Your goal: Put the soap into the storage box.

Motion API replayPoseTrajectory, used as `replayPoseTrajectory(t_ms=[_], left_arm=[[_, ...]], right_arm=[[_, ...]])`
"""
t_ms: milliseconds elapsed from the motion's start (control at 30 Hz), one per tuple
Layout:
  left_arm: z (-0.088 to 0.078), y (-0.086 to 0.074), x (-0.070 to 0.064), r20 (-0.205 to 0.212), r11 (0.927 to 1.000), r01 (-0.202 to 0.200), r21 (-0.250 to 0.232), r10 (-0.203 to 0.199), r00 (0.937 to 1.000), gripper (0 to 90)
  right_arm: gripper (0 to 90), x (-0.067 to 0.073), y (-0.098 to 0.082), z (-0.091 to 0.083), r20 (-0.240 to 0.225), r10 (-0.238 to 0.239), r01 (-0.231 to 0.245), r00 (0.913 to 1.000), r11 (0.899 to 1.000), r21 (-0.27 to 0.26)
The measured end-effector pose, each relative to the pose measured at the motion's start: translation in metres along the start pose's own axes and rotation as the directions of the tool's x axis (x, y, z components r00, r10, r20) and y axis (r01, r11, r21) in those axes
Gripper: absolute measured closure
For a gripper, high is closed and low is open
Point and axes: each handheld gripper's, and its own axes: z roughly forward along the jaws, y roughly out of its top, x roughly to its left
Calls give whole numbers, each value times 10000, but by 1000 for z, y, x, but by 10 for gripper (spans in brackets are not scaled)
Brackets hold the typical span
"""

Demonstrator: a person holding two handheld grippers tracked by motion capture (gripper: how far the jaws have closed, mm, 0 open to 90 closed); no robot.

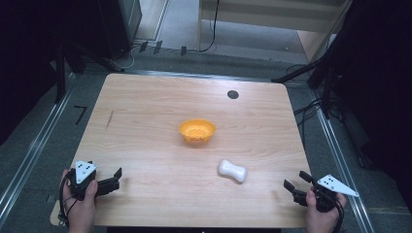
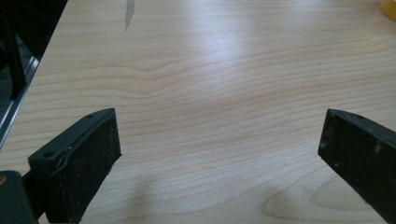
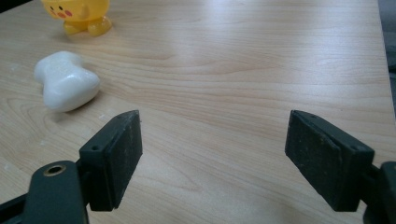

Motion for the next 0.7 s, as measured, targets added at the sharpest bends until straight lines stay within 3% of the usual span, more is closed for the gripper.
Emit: replayPoseTrajectory(t_ms=[167,267,333,433,467,533,567,600,633,667,700], left_arm=[[0,0,-1,3,10000,-55,29,55,10000,0],[0,0,0,22,10000,-27,9,27,10000,0],[0,0,0,49,10000,-9,-1,9,10000,0],[0,0,0,41,10000,-33,29,33,10000,0],[0,0,-1,19,10000,-56,33,55,10000,0],[0,0,-1,-15,10000,-64,43,64,10000,0],[0,0,-1,-15,10000,-64,43,64,10000,0],[0,0,-1,7,10000,-53,30,53,10000,0],[0,0,-1,13,10000,-57,40,57,10000,0],[0,0,-1,13,10000,-57,40,57,10000,0],[0,0,-1,8,10000,-52,34,52,10000,0]], right_arm=[[218,4,3,0,-50,-326,327,9995,9993,197],[244,10,13,1,-407,-647,674,9971,9954,674],[243,12,16,4,-404,-814,849,9959,9918,955],[241,22,25,14,-420,-1616,1668,9860,9652,2015],[240,28,31,22,-522,-2029,2095,9778,9414,2643],[238,32,37,28,-744,-2252,2372,9715,9247,2977],[238,32,37,28,-744,-2252,2372,9715,9247,2977],[237,36,44,33,-873,-2477,2627,9649,9054,3335],[235,38,46,35,-913,-2498,2659,9640,8992,3476],[235,38,46,35,-913,-2498,2659,9640,8992,3476],[233,39,48,37,-965,-2611,2782,9605,8887,3645]])
